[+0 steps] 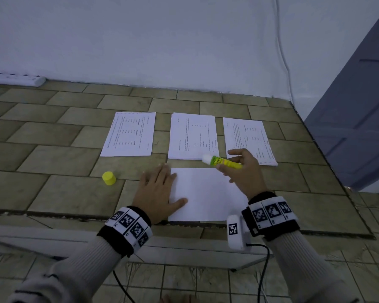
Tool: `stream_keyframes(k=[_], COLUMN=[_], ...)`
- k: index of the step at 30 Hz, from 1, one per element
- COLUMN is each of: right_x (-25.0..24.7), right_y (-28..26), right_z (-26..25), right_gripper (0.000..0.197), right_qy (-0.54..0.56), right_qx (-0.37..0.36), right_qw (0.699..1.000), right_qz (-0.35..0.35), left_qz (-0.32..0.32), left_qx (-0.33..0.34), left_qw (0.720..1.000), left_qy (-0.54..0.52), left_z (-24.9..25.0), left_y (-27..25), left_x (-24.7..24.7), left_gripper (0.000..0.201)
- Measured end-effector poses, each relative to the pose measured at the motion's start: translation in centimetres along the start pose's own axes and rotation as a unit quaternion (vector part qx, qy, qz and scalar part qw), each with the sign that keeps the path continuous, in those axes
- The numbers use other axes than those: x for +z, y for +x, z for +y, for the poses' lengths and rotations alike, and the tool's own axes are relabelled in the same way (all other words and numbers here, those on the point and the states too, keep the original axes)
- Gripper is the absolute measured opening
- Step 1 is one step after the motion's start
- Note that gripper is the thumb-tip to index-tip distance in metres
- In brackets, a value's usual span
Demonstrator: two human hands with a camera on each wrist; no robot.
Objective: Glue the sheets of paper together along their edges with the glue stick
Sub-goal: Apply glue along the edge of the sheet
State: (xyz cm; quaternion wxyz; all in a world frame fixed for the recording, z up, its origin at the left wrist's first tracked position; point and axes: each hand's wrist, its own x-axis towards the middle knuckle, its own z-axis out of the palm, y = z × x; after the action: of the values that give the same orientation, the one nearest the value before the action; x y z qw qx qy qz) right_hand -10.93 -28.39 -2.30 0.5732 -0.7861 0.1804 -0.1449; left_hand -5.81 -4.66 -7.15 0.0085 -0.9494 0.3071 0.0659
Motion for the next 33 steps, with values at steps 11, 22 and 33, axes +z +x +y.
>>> stream_keyframes(k=[11,22,33], right_x=[6.5,10.4,8.0], right_y=[1.2,2.3,2.2], right_z=[-2.2,-2.7,-2.6], right_gripper=[0.021,0.024,0.025], right_qy=[-0.022,-0.221,-0.284], right_qx=[-0.026,-0.128,-0.118], right_qw=[0.999,0.959,0.944], right_qz=[-0.037,-0.119,-0.117], left_qz=[0.022,0.035,0.032], left_qx=[-0.002,0.009,-0.003], left_qw=[0.998,0.998,0.998], left_qy=[-0.053,-0.054,-0.052], left_z=[-0.4,-0.7,-0.6], left_y=[-0.1,-0.1,0.0], left_x=[1.7,2.1,2.2], left_gripper=[0.117,0.114,0.116])
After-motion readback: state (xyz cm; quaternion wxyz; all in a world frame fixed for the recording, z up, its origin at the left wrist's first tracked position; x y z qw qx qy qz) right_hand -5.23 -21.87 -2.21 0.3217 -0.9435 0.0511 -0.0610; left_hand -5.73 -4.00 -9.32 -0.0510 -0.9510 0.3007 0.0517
